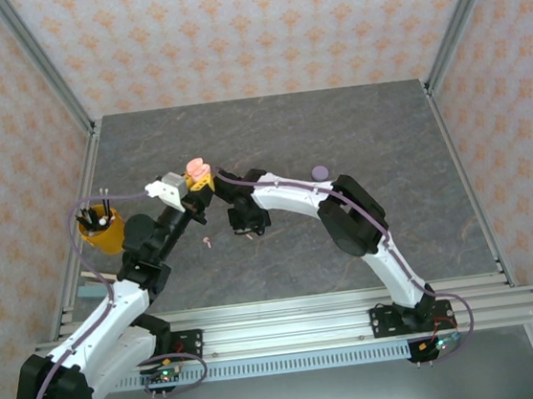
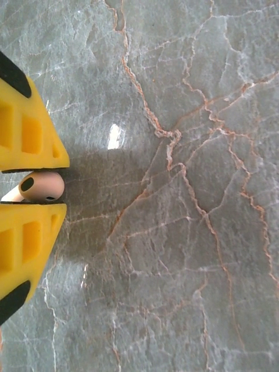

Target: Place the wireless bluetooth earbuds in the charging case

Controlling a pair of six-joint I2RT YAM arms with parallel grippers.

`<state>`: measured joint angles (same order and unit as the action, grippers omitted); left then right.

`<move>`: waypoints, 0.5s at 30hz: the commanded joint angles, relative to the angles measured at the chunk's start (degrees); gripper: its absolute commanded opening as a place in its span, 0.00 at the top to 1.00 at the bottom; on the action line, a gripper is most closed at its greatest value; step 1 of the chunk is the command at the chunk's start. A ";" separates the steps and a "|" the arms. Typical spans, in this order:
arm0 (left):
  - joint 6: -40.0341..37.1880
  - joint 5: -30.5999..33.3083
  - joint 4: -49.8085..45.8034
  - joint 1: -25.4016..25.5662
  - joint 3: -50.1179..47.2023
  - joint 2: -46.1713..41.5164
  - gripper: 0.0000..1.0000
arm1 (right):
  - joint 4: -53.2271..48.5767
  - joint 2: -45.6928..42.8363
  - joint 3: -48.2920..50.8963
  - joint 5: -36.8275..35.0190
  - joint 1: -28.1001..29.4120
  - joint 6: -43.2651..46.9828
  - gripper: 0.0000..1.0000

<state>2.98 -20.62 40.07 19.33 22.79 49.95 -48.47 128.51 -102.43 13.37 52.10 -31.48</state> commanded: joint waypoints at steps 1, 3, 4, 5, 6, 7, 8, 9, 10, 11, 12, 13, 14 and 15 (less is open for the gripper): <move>-0.61 -1.05 0.31 -0.52 2.48 0.14 1.00 | -0.70 -3.03 1.69 -3.01 0.29 0.37 0.84; -0.62 -1.17 0.02 -0.52 2.77 0.30 1.00 | -0.02 -4.24 3.10 -3.34 -0.11 0.42 0.84; -0.52 -1.26 -0.07 -0.53 2.94 0.45 1.00 | 0.39 -4.91 3.97 -3.23 -0.39 0.43 0.84; -0.52 -1.41 -0.14 -0.52 3.04 0.57 1.00 | 0.86 -5.55 4.83 -3.18 -0.67 0.52 0.84; -0.44 -1.59 -0.14 -0.52 3.18 0.76 1.00 | 1.38 -6.31 5.94 -3.26 -1.17 0.50 0.83; -0.39 -1.78 -0.22 -0.52 3.38 0.91 1.00 | 1.80 -6.98 6.90 -3.37 -1.54 0.62 0.84; -0.41 -2.01 -0.66 -0.53 3.64 1.10 1.00 | 2.37 -7.78 8.07 -3.35 -2.09 0.71 0.84; -0.43 -2.29 -0.91 -0.52 3.87 1.32 1.00 | 3.08 -8.65 9.42 -3.38 -2.75 0.74 0.84; -0.43 -2.52 -1.02 -0.52 3.91 1.46 1.00 | 3.81 -9.53 10.50 -3.43 -3.37 0.89 0.84; -0.43 -2.83 -0.99 -0.52 4.01 1.67 1.00 | 4.83 -10.72 12.05 -3.29 -4.16 0.84 0.84; -0.27 -3.23 -1.04 -0.52 4.11 1.94 1.00 | 5.74 -11.79 13.48 -3.13 -5.06 0.92 0.84; -0.26 -3.64 -1.19 -0.52 4.28 2.20 1.00 | 6.39 -12.93 14.54 -3.08 -5.84 1.06 0.84; -0.20 -4.30 -1.32 -0.52 4.52 2.50 1.00 | 7.15 -14.18 15.69 -3.10 -6.80 1.20 0.84; -0.18 -5.04 -1.59 -0.47 4.83 2.91 1.00 | 7.89 -15.63 16.85 -2.98 -7.81 1.34 0.84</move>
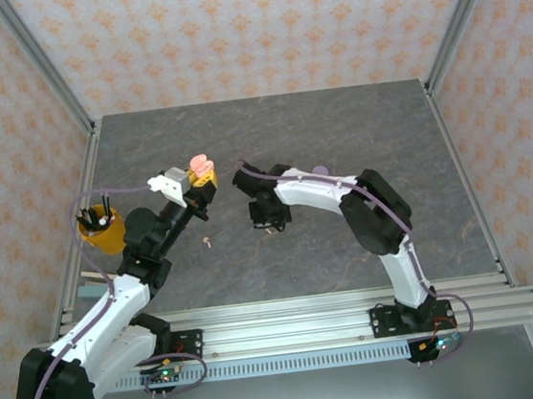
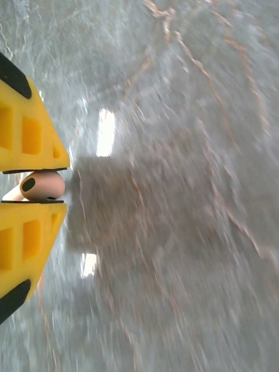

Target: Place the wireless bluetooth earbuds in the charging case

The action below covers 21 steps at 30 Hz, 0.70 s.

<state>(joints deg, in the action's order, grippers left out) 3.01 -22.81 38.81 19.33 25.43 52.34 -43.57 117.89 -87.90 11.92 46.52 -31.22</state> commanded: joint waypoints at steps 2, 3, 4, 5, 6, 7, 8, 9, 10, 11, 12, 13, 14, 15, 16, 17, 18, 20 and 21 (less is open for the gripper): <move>-0.37 -4.33 -0.74 -0.44 2.90 1.29 1.00 | 4.41 -7.80 4.09 -1.41 -4.12 1.61 0.84; -0.46 -5.14 -0.91 -0.44 3.27 1.73 1.00 | 4.94 -9.32 4.89 -1.37 -5.24 1.83 0.84; -0.54 -5.84 -0.91 -0.44 3.68 2.09 1.00 | 5.37 -10.76 5.44 -1.21 -6.22 2.14 0.84; -0.61 -6.79 -1.13 -0.36 4.23 2.60 1.00 | 5.89 -12.36 6.01 -1.07 -7.37 2.46 0.84; -0.73 -7.80 -1.43 -0.39 4.94 3.13 1.00 | 6.13 -13.90 6.41 -0.78 -8.55 2.79 0.84; -0.88 -8.78 -1.79 -0.35 5.59 3.65 1.00 | 6.30 -15.30 6.75 -0.55 -9.53 3.14 0.84; -1.00 -9.75 -2.12 -0.28 6.37 4.35 1.00 | 6.53 -16.95 7.03 -0.30 -10.75 3.53 0.84; -1.12 -10.57 -2.31 -0.17 7.17 5.10 1.00 | 6.83 -18.65 7.34 0.06 -12.07 3.94 0.84; -1.16 -11.20 -2.44 -0.01 7.88 5.75 1.00 | 7.04 -20.16 7.55 0.31 -13.12 4.22 0.84; -1.33 -11.95 -2.58 0.17 8.63 6.61 1.00 | 7.32 -21.91 7.73 0.61 -14.29 4.54 0.84; -1.47 -12.81 -2.51 0.42 9.38 7.57 1.00 | 7.61 -23.47 7.76 1.09 -15.45 4.78 0.84; -1.61 -13.41 -2.39 0.66 9.99 8.42 1.00 | 7.83 -24.91 7.73 1.57 -16.45 4.96 0.84; -1.73 -13.87 -2.24 0.96 10.76 9.42 1.00 | 8.09 -26.36 7.49 2.23 -17.57 5.16 0.84; -1.94 -14.39 -2.04 1.43 11.52 10.42 1.00 | 8.56 -27.83 7.20 2.55 -18.42 5.39 0.84; -2.25 -14.85 -1.79 1.85 12.15 11.39 1.00 | 8.96 -29.11 6.85 2.87 -19.13 5.50 0.84; -2.45 -15.18 -1.80 2.31 13.05 12.49 1.00 | 9.42 -30.38 6.33 3.40 -19.91 5.65 0.83; -2.71 -15.77 -1.77 2.83 14.14 13.64 1.00 | 9.93 -31.49 5.73 3.97 -20.64 5.86 0.83; -3.13 -16.73 -2.26 3.79 16.40 15.97 1.00 | 10.80 -33.21 4.13 4.80 -21.65 6.20 0.83; -3.46 -17.26 -2.51 4.32 17.59 17.01 1.00 | 11.24 -33.83 3.25 5.31 -22.02 6.39 0.83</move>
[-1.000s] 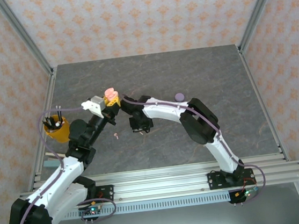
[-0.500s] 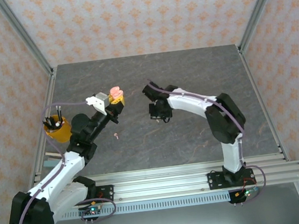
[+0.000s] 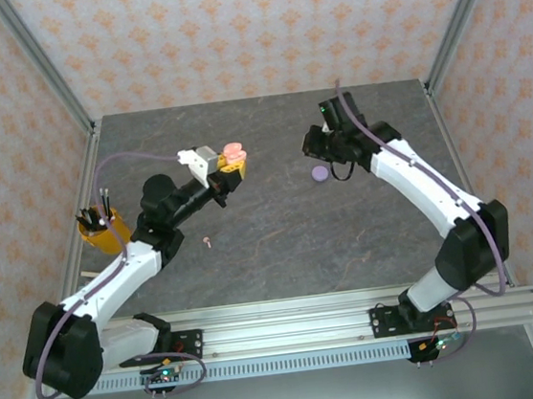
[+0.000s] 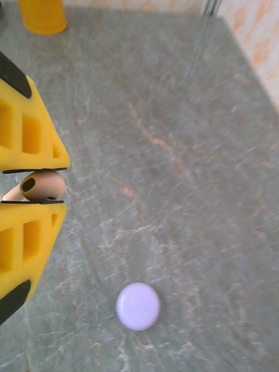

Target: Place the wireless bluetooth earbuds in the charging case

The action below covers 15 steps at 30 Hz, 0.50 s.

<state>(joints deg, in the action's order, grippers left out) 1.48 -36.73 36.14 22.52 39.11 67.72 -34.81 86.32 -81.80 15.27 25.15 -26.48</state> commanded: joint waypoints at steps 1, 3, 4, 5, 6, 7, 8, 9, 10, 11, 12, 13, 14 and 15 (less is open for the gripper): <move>-2.16 -3.78 0.19 1.55 4.85 2.68 1.00 | 2.76 -2.96 -3.84 2.49 -0.92 1.85 0.83; -2.66 -4.23 0.65 2.53 6.74 4.44 1.00 | 3.80 -4.00 -6.02 3.71 -1.05 2.22 0.83; -3.06 -4.31 0.95 2.92 7.40 5.06 1.00 | 4.22 -4.35 -6.97 4.32 -1.06 2.36 0.83; -3.59 -4.23 1.18 3.41 8.16 5.70 1.00 | 4.69 -4.62 -8.03 5.28 -1.06 2.45 0.83; -4.12 -4.24 1.37 3.81 8.96 6.31 1.00 | 5.06 -4.85 -9.17 5.94 -1.06 2.42 0.83; -4.49 -4.11 1.71 4.09 9.68 6.79 1.00 | 5.46 -5.23 -10.01 6.47 -1.06 2.35 0.83; -4.73 -3.89 2.16 4.43 10.42 7.21 1.00 | 6.21 -5.71 -10.66 7.18 -1.11 2.32 0.83; -4.98 -3.72 2.56 4.62 11.26 7.74 1.00 | 7.07 -6.26 -11.16 7.73 -1.14 2.17 0.83; -5.08 -3.57 3.19 4.71 11.81 8.14 1.00 | 7.85 -6.80 -11.48 8.27 -1.08 2.06 0.83; -5.01 -3.31 4.22 4.78 12.47 8.59 1.00 | 9.13 -7.64 -11.54 8.77 -1.15 1.74 0.83; -4.95 -3.10 5.28 4.96 13.03 9.20 1.00 | 10.35 -8.30 -11.48 9.30 -1.06 1.33 0.82; -4.76 -3.16 6.04 4.96 13.69 9.74 1.00 | 11.31 -8.85 -11.45 9.58 -1.13 1.17 0.82; -4.58 -3.17 6.84 5.10 14.46 10.47 1.00 | 12.23 -9.34 -11.45 10.13 -1.10 0.85 0.82; -4.48 -3.25 7.42 5.29 15.16 11.09 1.00 | 13.10 -9.64 -11.45 10.83 -1.12 0.66 0.82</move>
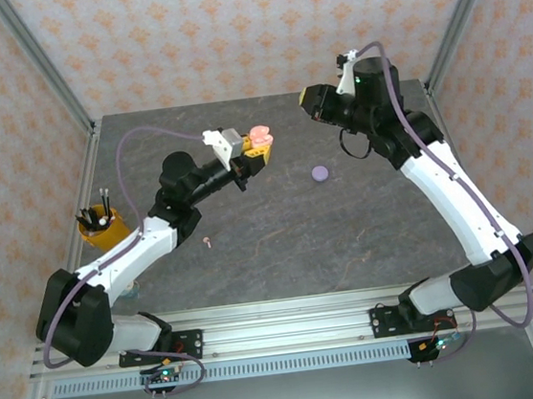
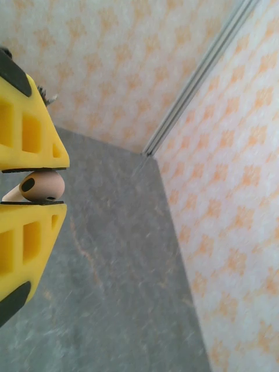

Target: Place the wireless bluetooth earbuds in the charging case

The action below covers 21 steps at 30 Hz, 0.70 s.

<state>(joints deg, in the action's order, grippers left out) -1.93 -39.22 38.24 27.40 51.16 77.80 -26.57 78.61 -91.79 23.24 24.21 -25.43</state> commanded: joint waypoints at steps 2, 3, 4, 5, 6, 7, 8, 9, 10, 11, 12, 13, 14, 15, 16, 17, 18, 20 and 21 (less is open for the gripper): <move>-0.56 -0.94 6.94 0.69 4.45 2.50 1.00 | 7.63 -2.70 -0.74 4.55 -0.19 -1.23 0.82; -0.29 -0.88 7.68 0.76 4.88 3.21 1.00 | 8.90 -2.84 -0.31 5.36 -0.19 -1.80 0.82; 0.10 -0.94 8.62 0.86 5.35 3.94 1.00 | 10.52 -3.14 0.29 6.23 -0.20 -2.50 0.82; 0.47 -0.88 9.75 0.89 5.75 4.64 1.00 | 12.45 -3.24 0.98 7.43 -0.17 -3.44 0.82; 0.86 -0.81 10.80 0.82 5.95 5.23 1.00 | 14.25 -3.49 1.76 8.22 -0.21 -4.21 0.82; 1.31 -0.69 12.31 0.85 6.14 5.89 1.00 | 16.15 -3.78 2.66 9.13 -0.15 -5.06 0.82; 1.80 -0.60 13.70 0.86 6.23 6.50 1.00 | 18.45 -4.06 3.72 9.96 -0.21 -5.93 0.82; 2.08 -0.55 14.64 0.88 6.47 7.03 1.00 | 20.45 -4.33 4.69 10.59 -0.10 -6.77 0.82; 2.55 -0.49 15.68 0.89 6.72 7.65 1.00 | 22.39 -4.38 5.63 11.22 -0.20 -7.77 0.82; 2.95 -0.59 16.74 0.89 7.00 8.25 1.00 | 23.98 -4.49 6.30 11.94 -0.21 -8.50 0.82; 3.19 -0.75 16.95 0.88 7.24 8.77 1.00 | 25.48 -4.52 7.02 12.75 -0.17 -9.21 0.82; 3.25 -0.93 18.83 0.88 7.61 9.23 1.00 | 27.20 -4.59 7.97 13.46 -0.13 -10.19 0.82; 3.04 -1.19 18.82 0.88 8.08 9.53 1.00 | 29.68 -4.76 9.21 14.39 -0.21 -11.10 0.82; 2.63 -1.46 18.60 0.90 8.49 9.77 1.00 | 31.12 -4.78 9.93 15.05 -0.21 -11.65 0.82; 2.22 -1.79 18.46 0.90 8.91 9.99 1.00 | 32.72 -4.90 10.92 15.63 -0.12 -12.30 0.83; 2.03 -2.05 18.45 0.90 9.40 10.22 1.00 | 34.03 -5.09 11.83 16.05 -0.17 -12.59 0.83; 1.87 -2.53 18.33 0.90 9.84 10.39 1.00 | 35.19 -5.33 12.63 16.35 -0.19 -12.91 0.83; 1.08 -3.62 17.66 0.83 11.09 10.62 1.00 | 36.94 -5.91 13.96 16.79 -0.15 -13.15 0.83; 0.61 -4.00 15.74 0.90 11.54 10.70 1.00 | 37.34 -6.17 14.29 17.03 -0.15 -13.15 0.83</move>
<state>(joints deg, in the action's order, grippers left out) -0.01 -40.69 51.81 28.03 59.61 88.64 2.98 74.87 -78.41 37.52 24.21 -36.93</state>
